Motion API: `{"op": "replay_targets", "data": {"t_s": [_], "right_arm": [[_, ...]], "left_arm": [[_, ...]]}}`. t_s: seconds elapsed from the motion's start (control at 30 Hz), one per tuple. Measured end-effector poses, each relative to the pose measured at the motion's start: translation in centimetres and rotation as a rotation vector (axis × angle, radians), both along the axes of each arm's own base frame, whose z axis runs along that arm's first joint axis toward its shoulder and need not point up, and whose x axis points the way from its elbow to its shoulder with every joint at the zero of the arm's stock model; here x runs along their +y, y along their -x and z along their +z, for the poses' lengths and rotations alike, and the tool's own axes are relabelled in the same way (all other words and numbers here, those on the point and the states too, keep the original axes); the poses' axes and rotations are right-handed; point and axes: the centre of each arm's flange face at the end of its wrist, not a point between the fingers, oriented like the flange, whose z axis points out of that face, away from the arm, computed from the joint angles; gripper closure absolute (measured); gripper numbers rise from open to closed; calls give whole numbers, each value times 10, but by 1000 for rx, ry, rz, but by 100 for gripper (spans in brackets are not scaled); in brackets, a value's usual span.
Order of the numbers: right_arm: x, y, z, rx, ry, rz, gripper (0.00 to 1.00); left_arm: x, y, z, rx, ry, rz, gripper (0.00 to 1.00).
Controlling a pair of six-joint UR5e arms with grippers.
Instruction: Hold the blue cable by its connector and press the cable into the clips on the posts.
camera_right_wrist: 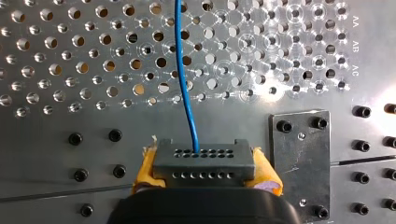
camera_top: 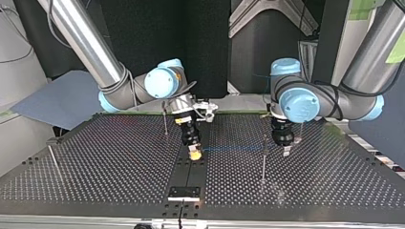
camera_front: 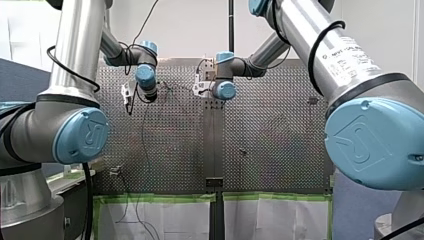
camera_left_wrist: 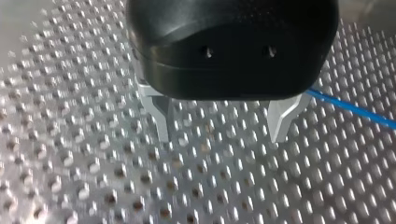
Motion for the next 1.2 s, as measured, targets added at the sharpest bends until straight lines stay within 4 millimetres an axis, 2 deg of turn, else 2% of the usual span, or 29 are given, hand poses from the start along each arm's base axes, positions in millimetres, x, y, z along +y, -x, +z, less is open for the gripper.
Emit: {"op": "replay_targets", "data": {"t_s": [0.3, 0.83, 1.2], "right_arm": [[0, 0, 0, 0, 0, 0, 100], [4, -2, -1, 4, -5, 6, 100], [6, -4, -1, 7, -8, 9, 100]], "left_arm": [[-7, 19, 34, -57, 100, -34, 0], [-4, 45, 34, -35, 117, -25, 0], [-10, 64, 49, -40, 117, -56, 0]]}}
